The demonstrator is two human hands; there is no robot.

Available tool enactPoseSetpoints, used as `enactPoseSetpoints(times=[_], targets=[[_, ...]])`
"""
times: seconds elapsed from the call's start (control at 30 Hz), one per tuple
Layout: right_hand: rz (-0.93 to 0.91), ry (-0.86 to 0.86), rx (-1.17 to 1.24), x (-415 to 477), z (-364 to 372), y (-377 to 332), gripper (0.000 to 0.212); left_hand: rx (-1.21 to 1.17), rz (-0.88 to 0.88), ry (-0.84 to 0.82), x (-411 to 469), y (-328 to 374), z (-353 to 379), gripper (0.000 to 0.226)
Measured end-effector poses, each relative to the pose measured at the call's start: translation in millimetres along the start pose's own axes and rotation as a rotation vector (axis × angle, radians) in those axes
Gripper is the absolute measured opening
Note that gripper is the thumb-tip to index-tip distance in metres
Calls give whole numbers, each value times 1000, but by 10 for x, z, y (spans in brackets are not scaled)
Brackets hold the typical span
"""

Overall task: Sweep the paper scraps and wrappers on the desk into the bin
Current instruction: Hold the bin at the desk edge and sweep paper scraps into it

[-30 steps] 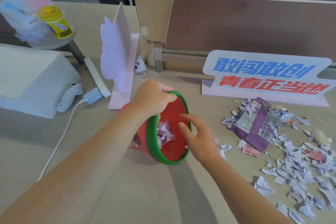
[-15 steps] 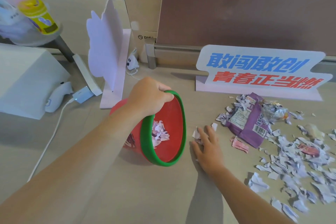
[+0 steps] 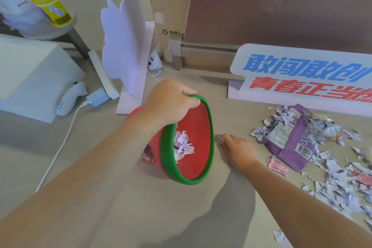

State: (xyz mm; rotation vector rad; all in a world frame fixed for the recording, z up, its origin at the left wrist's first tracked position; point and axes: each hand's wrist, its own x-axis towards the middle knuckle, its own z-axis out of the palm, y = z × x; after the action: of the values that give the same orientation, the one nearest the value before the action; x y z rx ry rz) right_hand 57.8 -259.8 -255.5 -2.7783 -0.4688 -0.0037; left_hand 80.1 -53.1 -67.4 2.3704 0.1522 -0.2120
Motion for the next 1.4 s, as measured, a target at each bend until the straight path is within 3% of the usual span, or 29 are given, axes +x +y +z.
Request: enactPoseSetpoints(times=[0.1, 0.17, 0.23, 0.33, 0.43, 0.53, 0.63, 0.73, 0.87, 0.93, 1.03, 1.17, 1.3, 1.4], targets=[[157, -170, -21, 101, -39, -31, 34, -1, 9, -18, 17, -17, -18, 10], [457, -204, 263, 197, -189, -50, 21, -11, -4, -18, 27, -30, -27, 16], [600, -77, 546, 245, -440, -114, 17, -34, -15, -12, 32, -40, -45, 21], [480, 27, 623, 260, -781, -428, 15, -57, -14, -9, 10, -56, -84, 22], [327, -128, 714, 289, -915, -931, 24, -66, -5, -6, -33, -43, -95, 20], [131, -231, 564, 357, -851, -1280, 29, -63, 11, -11, -95, -35, -108, 22], [50, -289, 514, 361, -801, -1413, 35, -66, 21, -15, -135, -67, -152, 26], [92, -145, 640, 219, -837, -1363, 26, -86, 24, -16, -185, -125, -187, 24], [495, 253, 632, -60, -861, -864, 13, -63, 67, -28, -221, -167, -181, 27], [664, 134, 465, -174, -710, -523, 16, -52, 75, -37, -234, -155, -164, 26], [768, -154, 325, -302, -449, -293, 28, -53, 80, -74, -268, -86, -122, 28], [692, -194, 308, -209, -282, -332, 31, -14, 100, -82, -284, -34, -97, 29], [586, -179, 282, -149, -162, -351, 6, -27, 86, -80, -281, -69, -87, 27], [521, -219, 193, -151, -120, -298, 15, -46, 92, -66, -280, -102, -109, 26]])
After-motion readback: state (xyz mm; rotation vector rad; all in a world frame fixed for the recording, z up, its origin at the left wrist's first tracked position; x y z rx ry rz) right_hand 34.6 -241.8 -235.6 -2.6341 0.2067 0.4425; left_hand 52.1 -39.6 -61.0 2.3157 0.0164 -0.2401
